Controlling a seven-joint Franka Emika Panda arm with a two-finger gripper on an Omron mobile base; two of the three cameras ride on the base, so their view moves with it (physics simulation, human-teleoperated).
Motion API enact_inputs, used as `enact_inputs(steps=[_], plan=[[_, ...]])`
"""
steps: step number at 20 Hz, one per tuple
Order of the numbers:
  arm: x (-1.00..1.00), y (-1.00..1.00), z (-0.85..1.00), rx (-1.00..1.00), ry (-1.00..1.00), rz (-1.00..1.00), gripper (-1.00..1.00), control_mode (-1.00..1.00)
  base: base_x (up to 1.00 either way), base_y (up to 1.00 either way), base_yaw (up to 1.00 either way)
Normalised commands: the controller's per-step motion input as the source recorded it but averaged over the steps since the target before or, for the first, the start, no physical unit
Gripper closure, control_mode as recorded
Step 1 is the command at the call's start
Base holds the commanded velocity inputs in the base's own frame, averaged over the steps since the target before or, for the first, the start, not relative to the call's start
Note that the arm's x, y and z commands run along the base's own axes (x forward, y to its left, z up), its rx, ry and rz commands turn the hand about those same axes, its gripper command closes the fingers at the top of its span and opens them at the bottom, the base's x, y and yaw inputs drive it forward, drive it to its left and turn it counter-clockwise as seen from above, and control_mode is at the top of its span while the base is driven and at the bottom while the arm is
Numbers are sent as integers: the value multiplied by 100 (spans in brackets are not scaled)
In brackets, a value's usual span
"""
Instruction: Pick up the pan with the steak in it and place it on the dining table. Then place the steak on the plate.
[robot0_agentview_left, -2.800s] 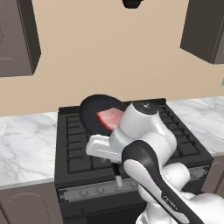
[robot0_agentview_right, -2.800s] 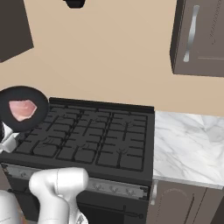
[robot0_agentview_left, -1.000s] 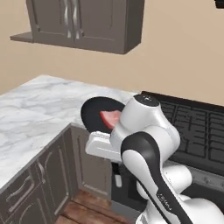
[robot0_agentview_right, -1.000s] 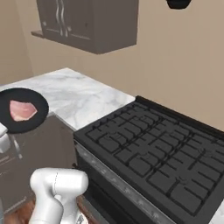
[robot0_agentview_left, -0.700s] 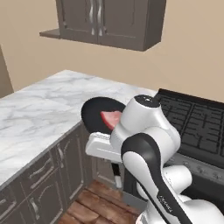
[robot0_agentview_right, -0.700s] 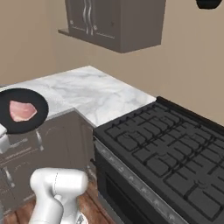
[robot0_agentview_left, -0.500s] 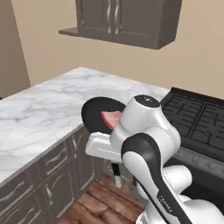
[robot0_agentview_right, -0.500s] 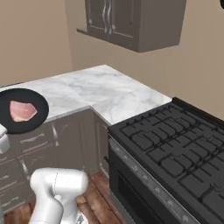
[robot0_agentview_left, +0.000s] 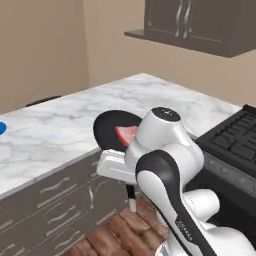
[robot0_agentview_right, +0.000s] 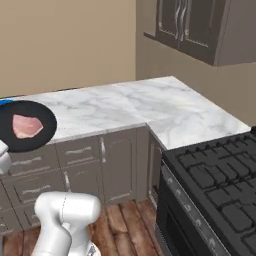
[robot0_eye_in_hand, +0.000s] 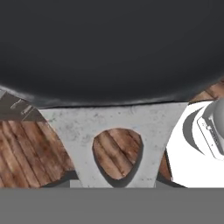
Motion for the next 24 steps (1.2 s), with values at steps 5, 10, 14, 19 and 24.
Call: enact_inputs(steps=[5, 10, 14, 19, 24], plan=[[0, 0, 0, 0, 0, 0, 100, 100, -6, 2, 50], [0, 0, 0, 0, 0, 0, 100, 100, -6, 0, 50], [0, 0, 0, 0, 0, 0, 100, 100, -14, 0, 46], [0, 0, 0, 0, 0, 0, 100, 100, 0, 0, 0], [0, 0, 0, 0, 0, 0, 100, 100, 15, 59, 0]])
